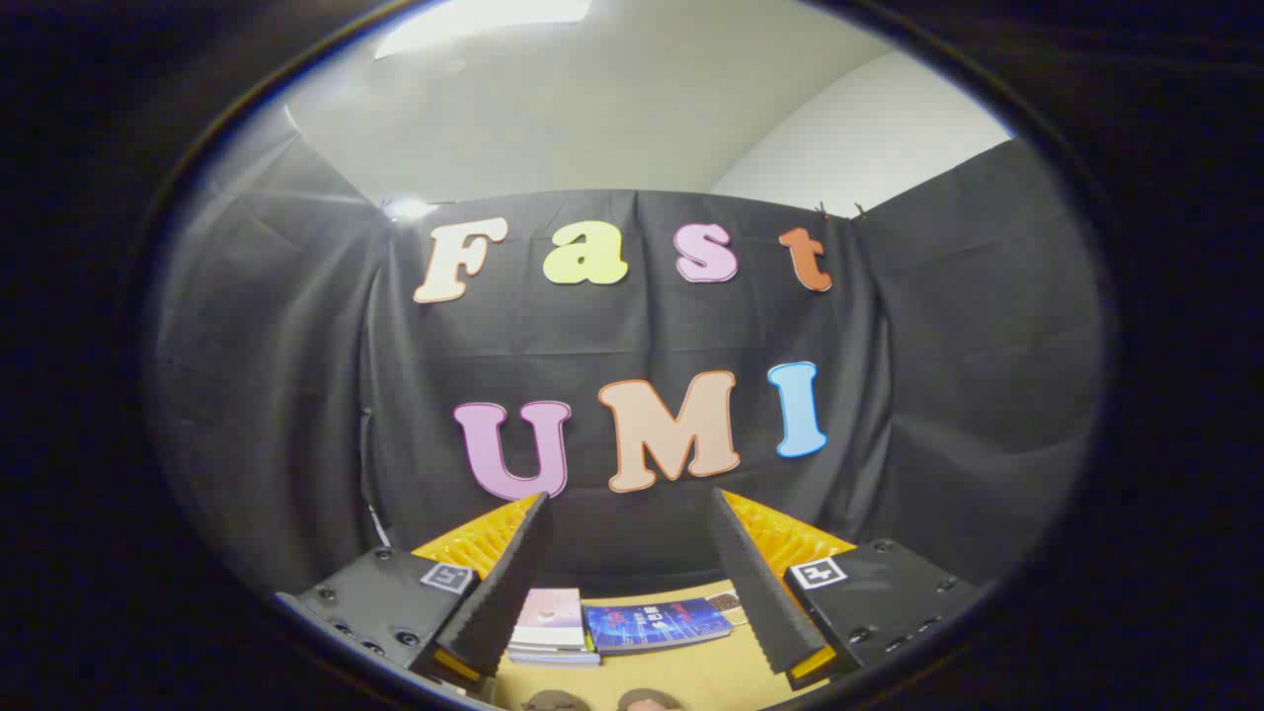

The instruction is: Open the storage box then place both shoes into the box .Put the left shoe in first, then the right shoe, with the right side of both shoes facing outward in a uniform manner.

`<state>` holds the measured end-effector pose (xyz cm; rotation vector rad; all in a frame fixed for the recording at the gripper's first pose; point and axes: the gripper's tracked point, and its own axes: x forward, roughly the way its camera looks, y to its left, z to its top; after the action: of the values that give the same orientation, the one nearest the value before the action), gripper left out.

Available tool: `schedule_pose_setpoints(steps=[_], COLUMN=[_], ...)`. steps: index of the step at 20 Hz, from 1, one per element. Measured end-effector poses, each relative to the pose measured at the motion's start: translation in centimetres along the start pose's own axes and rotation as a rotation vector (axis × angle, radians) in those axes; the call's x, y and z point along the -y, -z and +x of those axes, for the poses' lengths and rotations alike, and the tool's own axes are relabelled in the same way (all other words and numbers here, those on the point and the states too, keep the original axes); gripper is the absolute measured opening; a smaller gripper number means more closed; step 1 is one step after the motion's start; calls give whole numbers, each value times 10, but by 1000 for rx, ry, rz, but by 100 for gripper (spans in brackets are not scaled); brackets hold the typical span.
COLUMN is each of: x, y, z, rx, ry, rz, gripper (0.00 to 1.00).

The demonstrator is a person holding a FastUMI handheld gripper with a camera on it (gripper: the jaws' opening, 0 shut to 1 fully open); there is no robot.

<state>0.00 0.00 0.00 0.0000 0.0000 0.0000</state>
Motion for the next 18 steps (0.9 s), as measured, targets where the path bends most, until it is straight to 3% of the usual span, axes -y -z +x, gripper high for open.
schedule_pose_setpoints(steps=[18], x=[-68], y=[31], z=[-2], rx=[-102], ry=[-59], rz=[-25], gripper=[98])
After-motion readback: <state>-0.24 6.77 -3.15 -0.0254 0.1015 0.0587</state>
